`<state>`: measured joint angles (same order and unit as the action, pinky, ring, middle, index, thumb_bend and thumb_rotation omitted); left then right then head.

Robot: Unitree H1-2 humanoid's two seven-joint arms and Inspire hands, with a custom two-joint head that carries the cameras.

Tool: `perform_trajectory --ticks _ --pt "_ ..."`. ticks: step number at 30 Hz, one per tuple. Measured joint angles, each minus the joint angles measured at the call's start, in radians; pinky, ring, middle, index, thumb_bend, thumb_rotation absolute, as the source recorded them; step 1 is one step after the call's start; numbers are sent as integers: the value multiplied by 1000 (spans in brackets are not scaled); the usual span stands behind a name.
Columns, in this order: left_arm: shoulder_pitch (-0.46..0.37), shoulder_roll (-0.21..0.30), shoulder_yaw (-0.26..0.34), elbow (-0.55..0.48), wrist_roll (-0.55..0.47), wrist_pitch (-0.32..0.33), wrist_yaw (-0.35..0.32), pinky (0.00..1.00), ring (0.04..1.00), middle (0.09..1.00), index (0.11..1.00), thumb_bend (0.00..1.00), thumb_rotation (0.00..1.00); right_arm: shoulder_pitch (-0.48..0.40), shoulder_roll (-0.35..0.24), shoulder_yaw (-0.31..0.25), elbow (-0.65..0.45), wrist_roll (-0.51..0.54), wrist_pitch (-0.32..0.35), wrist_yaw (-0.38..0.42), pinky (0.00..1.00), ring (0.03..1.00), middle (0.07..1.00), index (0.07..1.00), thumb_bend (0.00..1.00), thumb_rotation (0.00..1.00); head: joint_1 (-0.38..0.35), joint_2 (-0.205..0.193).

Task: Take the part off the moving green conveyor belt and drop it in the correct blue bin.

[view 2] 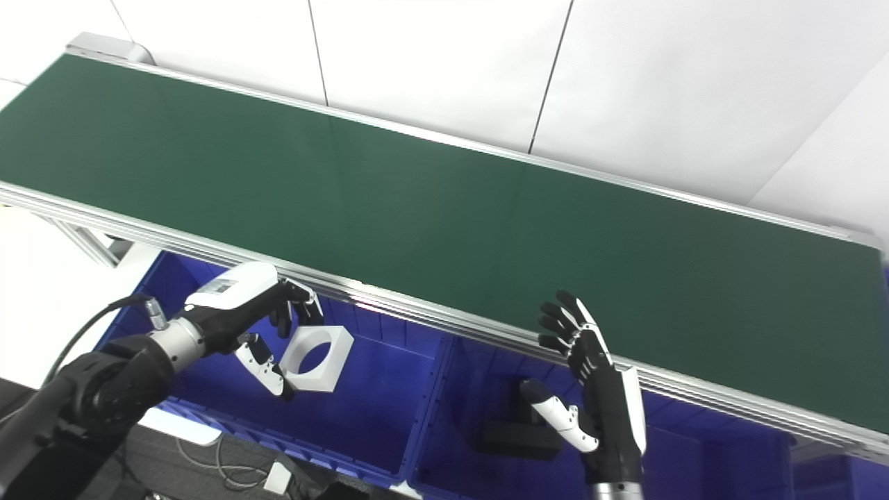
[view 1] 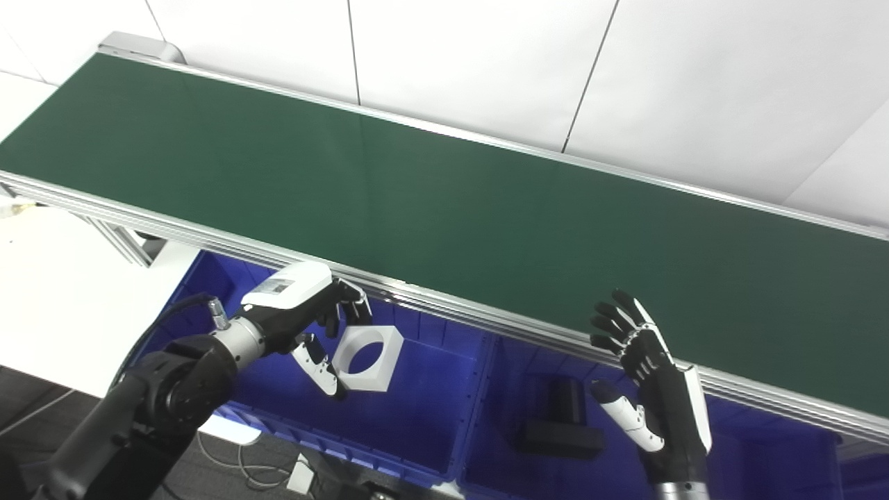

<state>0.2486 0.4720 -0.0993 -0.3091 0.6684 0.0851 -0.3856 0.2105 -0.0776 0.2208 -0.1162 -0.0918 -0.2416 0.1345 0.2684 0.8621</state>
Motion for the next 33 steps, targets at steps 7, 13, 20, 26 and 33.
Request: perform_trajectory --ticks 7,13,20,26,33 --pt "-26 -9 -26 135 36 -24 74 447 412 470 522 502 0 0 0 0 -7 0 2 7 730 815 842 908 777 655 2 0" --pt "-44 -17 -49 189 66 -28 127 438 409 467 526 502 0 0 1 0 -11 0 3 8 730 816 844 909 783 657 -2 0" --pt "-62 -17 -67 218 109 -28 161 515 443 468 514 504 0 1 3 2 -11 -3 3 8 724 811 839 908 782 673 -11 0" --pt "-61 -17 -71 220 134 -24 178 581 466 500 495 505 0 1 7 2 -11 -9 3 7 726 813 840 907 778 670 -15 -5" --pt "-54 -16 -89 196 196 -21 189 662 750 805 813 908 0 1 8 2 -11 -5 3 8 731 819 846 911 781 642 -20 -8"
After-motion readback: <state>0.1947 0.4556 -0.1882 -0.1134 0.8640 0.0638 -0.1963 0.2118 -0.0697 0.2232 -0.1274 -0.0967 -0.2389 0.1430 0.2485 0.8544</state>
